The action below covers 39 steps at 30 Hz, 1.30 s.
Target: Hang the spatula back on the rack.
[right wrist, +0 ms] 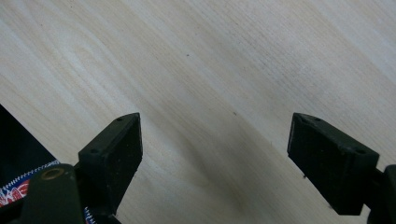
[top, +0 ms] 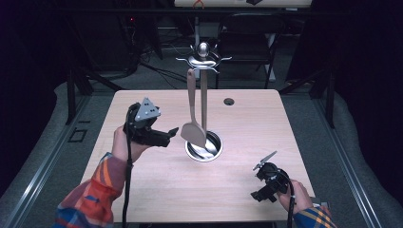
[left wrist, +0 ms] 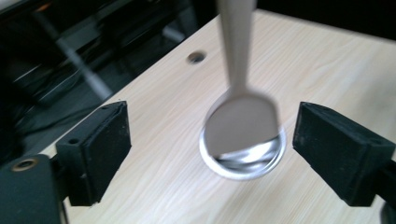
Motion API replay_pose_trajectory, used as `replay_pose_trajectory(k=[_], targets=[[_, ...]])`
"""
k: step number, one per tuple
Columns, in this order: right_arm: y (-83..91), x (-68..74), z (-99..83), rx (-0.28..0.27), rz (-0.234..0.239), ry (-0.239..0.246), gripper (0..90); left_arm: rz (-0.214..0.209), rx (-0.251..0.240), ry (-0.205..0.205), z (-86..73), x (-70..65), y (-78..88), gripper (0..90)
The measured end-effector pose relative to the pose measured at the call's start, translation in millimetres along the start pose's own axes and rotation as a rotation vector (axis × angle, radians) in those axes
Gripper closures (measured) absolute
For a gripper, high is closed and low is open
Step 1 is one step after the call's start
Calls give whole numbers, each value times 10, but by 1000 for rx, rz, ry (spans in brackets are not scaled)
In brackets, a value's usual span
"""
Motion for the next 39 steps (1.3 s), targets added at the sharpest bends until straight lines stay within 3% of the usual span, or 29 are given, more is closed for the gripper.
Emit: replay_pose_trajectory(k=[4, 10, 14, 19, 22, 27, 31, 32, 37, 39], targets=[[-3, 2, 0, 0, -1, -1, 179, 36, 44, 25, -150, 40, 128, 63], [2, -2, -5, 14, -12, 8, 182, 86, 116, 28, -447, 103, 299, 37], [5, 4, -1, 22, -7, 22, 181, 96, 173, 46, -673, 120, 371, 11], [0, 30, -3, 17, -2, 17, 180, 60, 278, 75, -992, 114, 433, 0], [-9, 42, -4, 14, 3, 15, 179, 56, 314, 101, -1164, 125, 488, 0], [-4, 38, -12, 31, 4, 28, 179, 59, 332, 151, -1402, 137, 560, 0], [4, 46, -11, 42, 14, 42, 179, 52, 349, 168, -1528, 102, 551, 0], [-11, 63, -9, 20, 13, 23, 178, 53, 351, 171, -1558, 95, 546, 0], [-5, 47, -19, 44, 9, 41, 178, 44, 376, 205, -1827, 39, 510, 0], [-12, 36, -23, 37, 9, 38, 178, 26, 425, 203, -1964, 21, 503, 0]])
Point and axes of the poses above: each handheld gripper's, and its own axes: y roughly backward along the jaws, z roughly out of its top, x roughly to its left, the point moved 7 cm from there along -y, roughly forward along the jaws, and after that the axes turned 13 degrees about -x, right-handed, at the moved point
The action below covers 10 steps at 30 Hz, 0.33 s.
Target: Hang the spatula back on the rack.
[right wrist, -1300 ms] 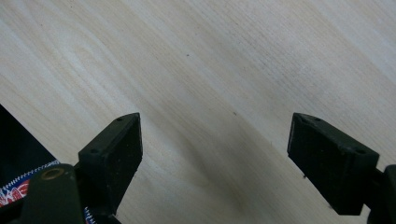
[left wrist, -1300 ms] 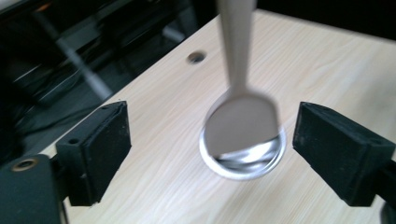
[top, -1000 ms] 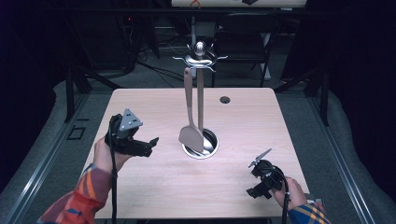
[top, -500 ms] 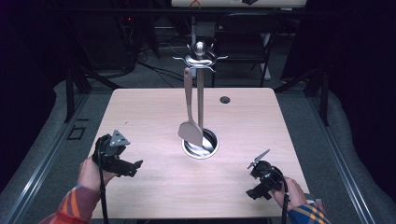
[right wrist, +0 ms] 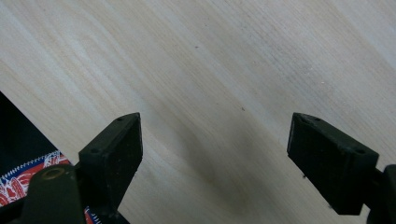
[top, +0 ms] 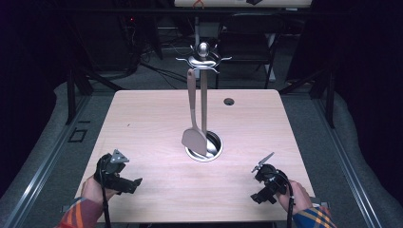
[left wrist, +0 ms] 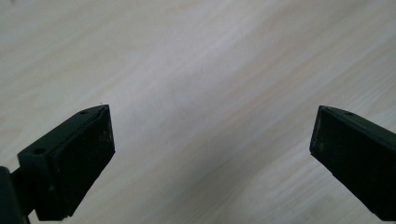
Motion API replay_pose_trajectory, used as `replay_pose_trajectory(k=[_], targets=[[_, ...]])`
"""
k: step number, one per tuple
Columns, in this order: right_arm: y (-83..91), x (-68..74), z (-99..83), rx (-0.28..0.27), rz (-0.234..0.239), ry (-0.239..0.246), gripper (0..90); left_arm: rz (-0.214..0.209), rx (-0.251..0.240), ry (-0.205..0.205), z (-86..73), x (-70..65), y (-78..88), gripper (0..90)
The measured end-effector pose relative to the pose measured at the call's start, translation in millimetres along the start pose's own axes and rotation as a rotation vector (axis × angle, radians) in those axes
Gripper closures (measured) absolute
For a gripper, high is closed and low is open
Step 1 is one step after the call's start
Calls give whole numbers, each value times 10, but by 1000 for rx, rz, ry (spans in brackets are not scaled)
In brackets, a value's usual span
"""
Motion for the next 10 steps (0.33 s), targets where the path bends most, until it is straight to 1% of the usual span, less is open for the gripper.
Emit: replay_pose_trajectory(k=[1, 2, 3, 5, 7, 8, 10], targets=[[2, -5, -2, 3, -1, -1, 179, -5, 15, -5, -40, 11, -16, 0], [0, -9, -3, 4, -3, 0, 179, -8, 20, 1, -57, 27, -20, 0], [-2, -10, -3, 4, -5, 2, 179, -15, 6, 20, -54, 49, -24, 0], [-5, -4, 0, 6, -3, 6, 179, -19, -13, 36, -41, 67, -28, 0], [-19, 13, 5, -2, 0, 1, 179, -17, -19, 36, -40, 77, -34, 0], [-11, 6, 3, 16, 0, 19, 178, -20, -21, 39, -40, 77, -36, 0], [-14, 6, -2, 22, -10, 28, 178, -22, -27, 42, -37, 78, -43, 0]])
Point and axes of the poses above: each handheld gripper's, and its own axes: y roughly backward along the jaws, z roughly out of its top, x roughly to its left, the point moved 7 cm from there along -y, roughly forward along the jaws, and after that the axes turned 13 degrees about -x, right-handed, at the moved point
